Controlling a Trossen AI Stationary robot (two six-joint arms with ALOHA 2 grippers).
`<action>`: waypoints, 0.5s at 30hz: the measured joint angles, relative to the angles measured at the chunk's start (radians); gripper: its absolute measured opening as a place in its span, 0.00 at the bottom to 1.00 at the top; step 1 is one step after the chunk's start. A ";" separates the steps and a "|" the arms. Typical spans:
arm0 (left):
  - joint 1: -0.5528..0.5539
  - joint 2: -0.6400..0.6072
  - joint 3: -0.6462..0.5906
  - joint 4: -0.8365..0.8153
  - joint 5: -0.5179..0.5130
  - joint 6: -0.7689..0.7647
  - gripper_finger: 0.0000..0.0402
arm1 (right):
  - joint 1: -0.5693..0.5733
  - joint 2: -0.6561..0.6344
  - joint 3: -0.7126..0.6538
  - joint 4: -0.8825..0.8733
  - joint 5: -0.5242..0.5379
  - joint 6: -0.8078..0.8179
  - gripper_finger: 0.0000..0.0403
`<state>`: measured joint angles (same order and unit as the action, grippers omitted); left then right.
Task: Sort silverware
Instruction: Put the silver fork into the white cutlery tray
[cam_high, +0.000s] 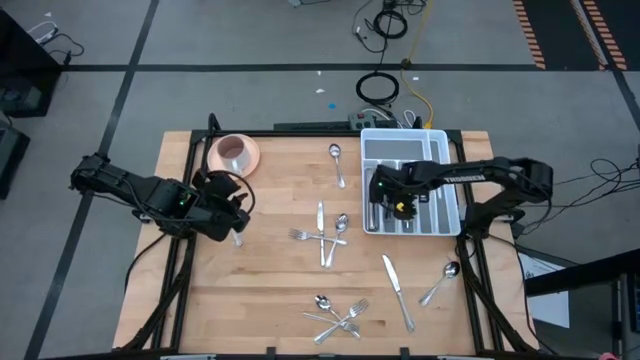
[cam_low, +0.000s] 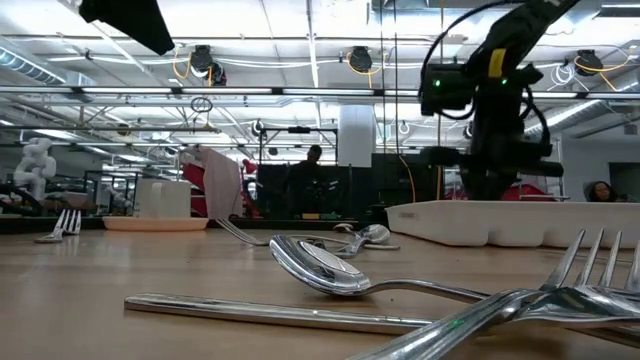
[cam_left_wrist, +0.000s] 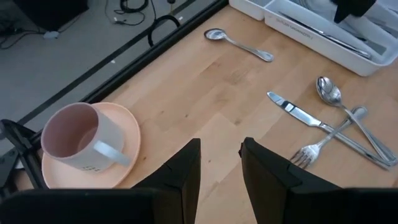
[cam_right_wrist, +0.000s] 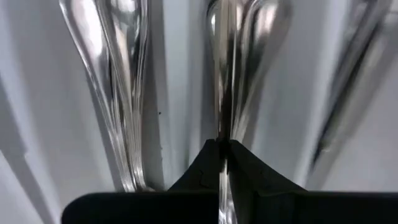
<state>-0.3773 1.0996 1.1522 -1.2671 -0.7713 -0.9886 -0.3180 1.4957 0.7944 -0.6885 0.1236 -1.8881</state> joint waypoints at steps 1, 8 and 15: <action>0.004 0.000 0.000 0.000 -0.001 0.000 0.30 | -0.008 0.015 0.000 0.010 0.000 -0.013 0.00; 0.037 0.000 0.000 -0.011 -0.001 0.003 0.30 | -0.051 0.062 0.003 0.072 -0.017 -0.088 0.00; 0.061 0.000 0.000 -0.011 -0.001 0.007 0.30 | -0.063 0.064 0.002 0.051 -0.034 -0.023 0.02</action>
<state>-0.3164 1.1000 1.1522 -1.2778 -0.7719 -0.9821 -0.3809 1.5600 0.7968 -0.6376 0.0896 -1.9112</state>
